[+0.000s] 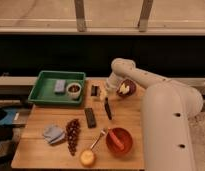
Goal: Place brush in table surface
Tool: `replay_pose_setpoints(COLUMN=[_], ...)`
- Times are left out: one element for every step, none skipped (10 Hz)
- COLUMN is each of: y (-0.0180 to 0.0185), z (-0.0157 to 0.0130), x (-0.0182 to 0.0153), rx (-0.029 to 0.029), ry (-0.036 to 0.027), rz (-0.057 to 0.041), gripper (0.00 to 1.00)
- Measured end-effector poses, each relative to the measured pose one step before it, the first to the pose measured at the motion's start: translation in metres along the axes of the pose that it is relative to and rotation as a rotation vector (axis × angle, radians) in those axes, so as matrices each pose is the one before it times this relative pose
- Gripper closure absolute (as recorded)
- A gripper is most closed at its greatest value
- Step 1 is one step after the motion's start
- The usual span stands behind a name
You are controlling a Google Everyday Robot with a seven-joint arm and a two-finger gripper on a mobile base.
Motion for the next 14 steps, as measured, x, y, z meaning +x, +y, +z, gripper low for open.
replay_pose_setpoints(y=[0.0009, -0.00027, 0.00121, 0.00224, 0.00087, -0.00121, -0.0006, 0.0011, 0.00095, -0.00214, -0.00257, -0.00091, -0.00376, -0.00408], z=[0.00404, 0.00384, 0.00336, 0.00381, 0.00091, 0.00002, -0.00051, -0.00073, -0.00197, -0.00504, -0.00599, -0.01045, -0.01461, -0.0208], x=[0.00161, 0.00311, 0.00158, 0.0002, 0.00062, 0.00213, 0.00154, 0.00063, 0.00095, 0.00176, 0.00123, -0.00082, -0.00008, -0.00068], rx=[-0.00755, -0.00444, -0.00189, -0.00026, 0.00022, 0.00397, 0.00637, 0.00857, 0.00948, 0.025, 0.0263, 0.02689, 0.02311, 0.02693], ry=[0.01037, 0.01209, 0.01062, 0.00816, 0.00312, 0.00349, 0.00428, 0.00516, 0.00394, 0.00097, -0.00189, -0.00977, -0.02032, -0.03708], rz=[0.00238, 0.00259, 0.00038, -0.0008, 0.00187, 0.00395, 0.00175, -0.00056, 0.0009, 0.00704, 0.00625, 0.00433, 0.00665, 0.00684], gripper=[0.72, 0.61, 0.52, 0.41, 0.33, 0.28, 0.27, 0.27, 0.27, 0.27, 0.27, 0.27, 0.27, 0.27])
